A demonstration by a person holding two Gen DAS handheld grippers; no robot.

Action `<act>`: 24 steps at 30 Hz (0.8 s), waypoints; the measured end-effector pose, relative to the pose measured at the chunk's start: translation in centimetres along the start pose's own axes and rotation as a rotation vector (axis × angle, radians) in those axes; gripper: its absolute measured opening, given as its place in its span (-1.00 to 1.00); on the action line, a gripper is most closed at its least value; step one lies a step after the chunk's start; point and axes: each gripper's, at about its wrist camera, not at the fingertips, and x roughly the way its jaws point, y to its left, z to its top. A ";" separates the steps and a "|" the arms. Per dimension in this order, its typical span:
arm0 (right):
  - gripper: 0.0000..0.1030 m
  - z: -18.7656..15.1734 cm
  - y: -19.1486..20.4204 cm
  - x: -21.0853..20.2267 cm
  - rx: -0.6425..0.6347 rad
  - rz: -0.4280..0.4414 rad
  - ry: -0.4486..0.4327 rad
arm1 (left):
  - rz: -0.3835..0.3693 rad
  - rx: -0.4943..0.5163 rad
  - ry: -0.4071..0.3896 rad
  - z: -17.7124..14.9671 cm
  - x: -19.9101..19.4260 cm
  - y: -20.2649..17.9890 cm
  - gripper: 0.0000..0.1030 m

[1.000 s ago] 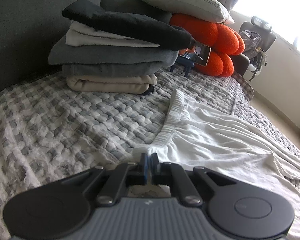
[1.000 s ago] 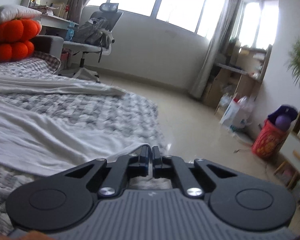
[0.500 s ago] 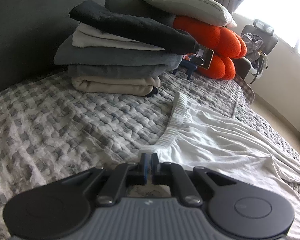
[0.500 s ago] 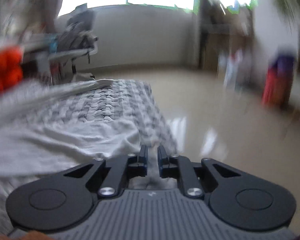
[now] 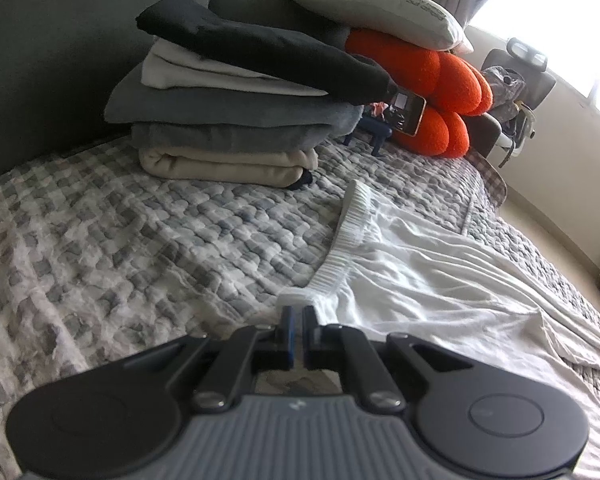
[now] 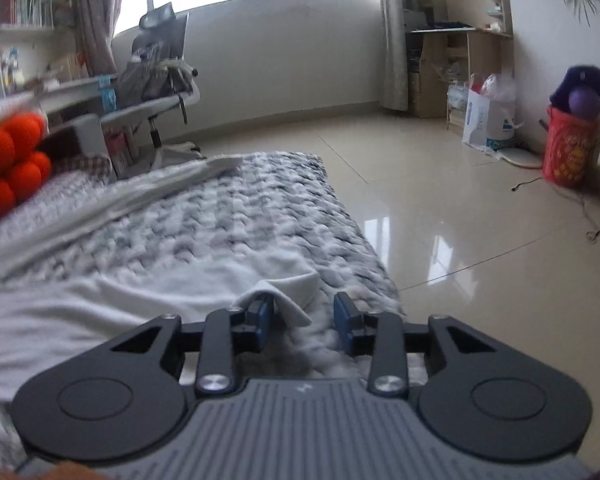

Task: Fold clothes

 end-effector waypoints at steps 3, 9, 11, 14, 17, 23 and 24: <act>-0.26 -0.4 0.3 -0.5 -0.018 -0.010 -0.025 | 0.005 0.002 0.001 0.0 0.1 0.2 -0.95; -0.94 -0.3 1.3 -2.2 -0.202 -0.067 -0.129 | -0.006 0.012 0.003 -0.1 0.2 -0.2 -0.95; -0.97 -0.4 2.2 -3.2 -0.290 -0.074 -0.189 | -0.008 0.013 0.004 -0.3 0.3 -0.3 -0.95; -0.97 -1.1 2.8 -5.0 -0.387 -0.112 -0.280 | -0.008 0.010 0.004 -0.3 0.2 -0.3 -0.95; -0.97 -1.8 1.9 -4.6 -0.392 -0.141 -0.232 | -0.009 0.005 0.003 -0.2 0.1 -0.1 -0.94; -0.65 -2.1 -3.1 -2.7 -0.071 -0.092 -0.035 | -0.012 -0.010 0.002 0.2 -0.3 0.2 -0.94; -0.51 -2.0 -3.8 -2.7 -0.011 -0.074 -0.029 | -0.011 -0.014 0.002 0.3 -0.3 0.3 -0.94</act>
